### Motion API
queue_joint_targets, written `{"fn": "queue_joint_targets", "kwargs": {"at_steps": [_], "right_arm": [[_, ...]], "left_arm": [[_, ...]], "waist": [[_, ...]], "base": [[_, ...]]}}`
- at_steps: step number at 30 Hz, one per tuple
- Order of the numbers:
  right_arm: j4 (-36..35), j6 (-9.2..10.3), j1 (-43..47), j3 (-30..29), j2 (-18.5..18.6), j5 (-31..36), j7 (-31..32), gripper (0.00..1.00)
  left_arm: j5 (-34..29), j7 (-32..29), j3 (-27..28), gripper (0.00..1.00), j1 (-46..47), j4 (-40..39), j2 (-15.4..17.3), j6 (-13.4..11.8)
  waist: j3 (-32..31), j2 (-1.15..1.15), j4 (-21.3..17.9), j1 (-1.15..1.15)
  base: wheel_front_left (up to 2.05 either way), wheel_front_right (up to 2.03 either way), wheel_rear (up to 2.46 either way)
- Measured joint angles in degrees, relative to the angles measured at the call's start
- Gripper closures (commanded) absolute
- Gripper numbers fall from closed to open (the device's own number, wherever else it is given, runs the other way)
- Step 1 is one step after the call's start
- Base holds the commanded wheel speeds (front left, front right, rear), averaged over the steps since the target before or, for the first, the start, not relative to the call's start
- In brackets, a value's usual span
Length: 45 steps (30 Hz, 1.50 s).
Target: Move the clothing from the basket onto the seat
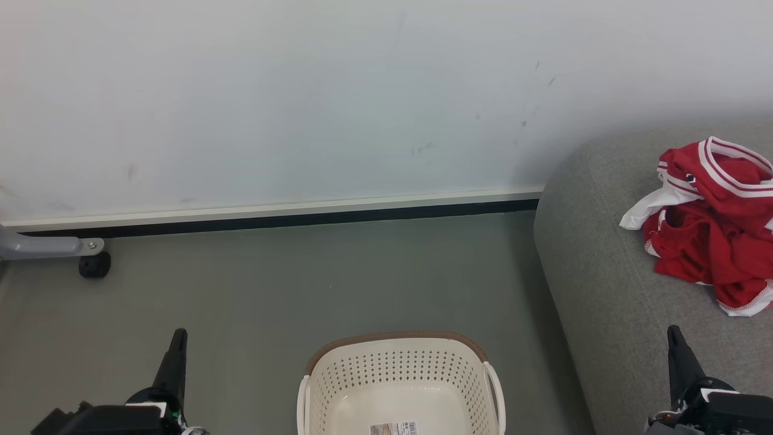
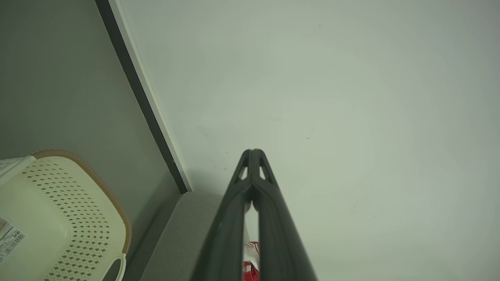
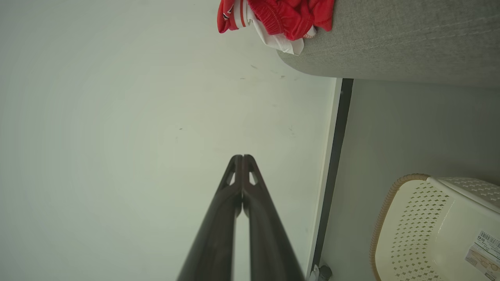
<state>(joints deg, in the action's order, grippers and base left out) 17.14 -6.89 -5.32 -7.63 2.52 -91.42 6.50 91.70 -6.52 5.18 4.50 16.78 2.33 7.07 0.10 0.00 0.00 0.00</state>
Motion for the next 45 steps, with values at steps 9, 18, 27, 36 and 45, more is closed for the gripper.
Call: {"fn": "queue_joint_targets", "kwargs": {"at_steps": [9,18,27,36,45], "right_arm": [[0.0,0.0,0.0,0.01,-0.01,0.0,0.0,1.0],[0.0,0.0,0.0,0.01,-0.01,0.0,0.0,1.0],[0.0,0.0,0.0,0.01,-0.01,0.0,0.0,1.0],[0.0,0.0,0.0,0.01,-0.01,0.0,0.0,1.0],[-0.01,0.0,0.0,0.01,-0.01,0.0,0.0,1.0]], "left_arm": [[0.0,0.0,-0.01,1.0,0.0,0.02,0.0,0.0],[0.0,0.0,-0.01,1.0,0.0,0.07,0.0,0.0],[0.0,0.0,-0.01,1.0,0.0,0.12,0.0,0.0],[0.0,0.0,-0.01,1.0,0.0,0.14,0.0,0.0],[0.0,0.0,-0.01,1.0,0.0,0.15,0.0,0.0]], "waist": [[0.0,0.0,0.0,0.0],[0.0,0.0,0.0,0.0],[0.0,0.0,0.0,0.0],[0.0,0.0,0.0,0.0],[0.0,0.0,0.0,0.0]], "base": [[0.0,0.0,0.0],[0.0,0.0,0.0],[0.0,0.0,0.0],[0.0,0.0,0.0],[0.0,0.0,0.0]]}}
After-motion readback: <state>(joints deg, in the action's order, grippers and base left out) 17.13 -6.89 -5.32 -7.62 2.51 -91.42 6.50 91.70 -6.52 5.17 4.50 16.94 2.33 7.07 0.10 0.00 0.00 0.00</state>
